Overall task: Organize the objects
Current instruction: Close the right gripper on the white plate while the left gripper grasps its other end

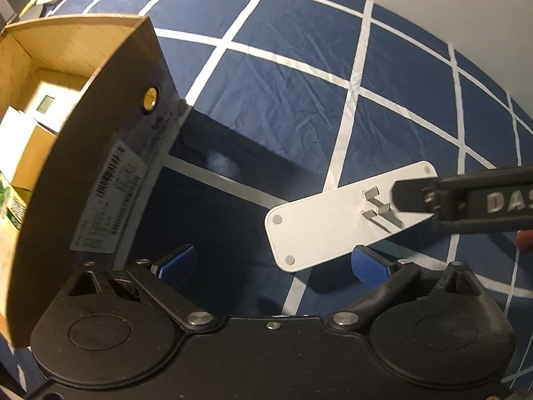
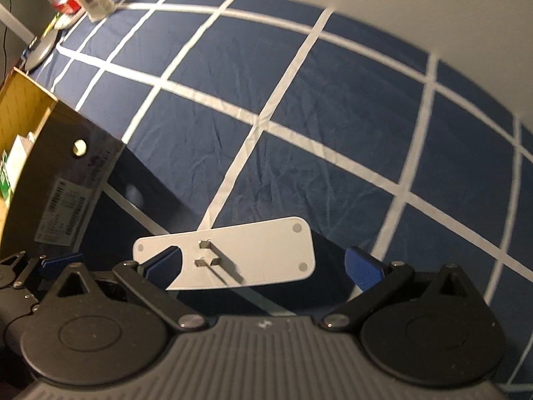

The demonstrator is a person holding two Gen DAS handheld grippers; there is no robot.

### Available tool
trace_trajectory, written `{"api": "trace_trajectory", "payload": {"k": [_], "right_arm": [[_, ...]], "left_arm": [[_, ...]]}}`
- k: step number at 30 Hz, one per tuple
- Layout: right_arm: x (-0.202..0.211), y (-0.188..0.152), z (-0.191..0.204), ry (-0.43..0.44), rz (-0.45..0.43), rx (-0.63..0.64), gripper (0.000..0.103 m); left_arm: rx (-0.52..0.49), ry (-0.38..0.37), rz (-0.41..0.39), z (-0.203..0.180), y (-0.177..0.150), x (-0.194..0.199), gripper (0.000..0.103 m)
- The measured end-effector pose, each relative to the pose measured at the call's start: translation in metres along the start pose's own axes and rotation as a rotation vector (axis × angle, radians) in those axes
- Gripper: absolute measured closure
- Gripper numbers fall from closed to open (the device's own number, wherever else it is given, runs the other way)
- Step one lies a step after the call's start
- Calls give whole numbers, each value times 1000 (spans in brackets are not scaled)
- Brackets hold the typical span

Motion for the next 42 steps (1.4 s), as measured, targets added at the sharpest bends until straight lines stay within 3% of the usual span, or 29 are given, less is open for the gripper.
{"api": "trace_trajectory", "payload": {"k": [10, 14, 19, 32, 42], "right_arm": [[-36, 8, -3, 39, 54, 27, 3], [-38, 8, -2, 79, 60, 39, 15], [-37, 7, -1, 70, 49, 30, 15], [-32, -22, -9, 53, 41, -136, 16], [-31, -31, -7, 41, 48, -182, 16]], "left_arm": [[-8, -13, 43, -6, 3, -20, 3], [-12, -30, 49, -9, 4, -23, 3], [-15, -55, 44, -9, 5, -23, 3], [-64, -158, 79, -14, 1, -27, 3], [-76, -174, 111, -15, -2, -34, 7]]}}
Point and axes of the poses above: each gripper's, at about its wrist camera, not at the fingertips, and x roughly against the way its jaws point, z to its left, y to its top, the point moved 7 cm from there along -x, roughly the way its jaws point, and after that the axes turned 2 degrees about z, right-handed, at the moved point
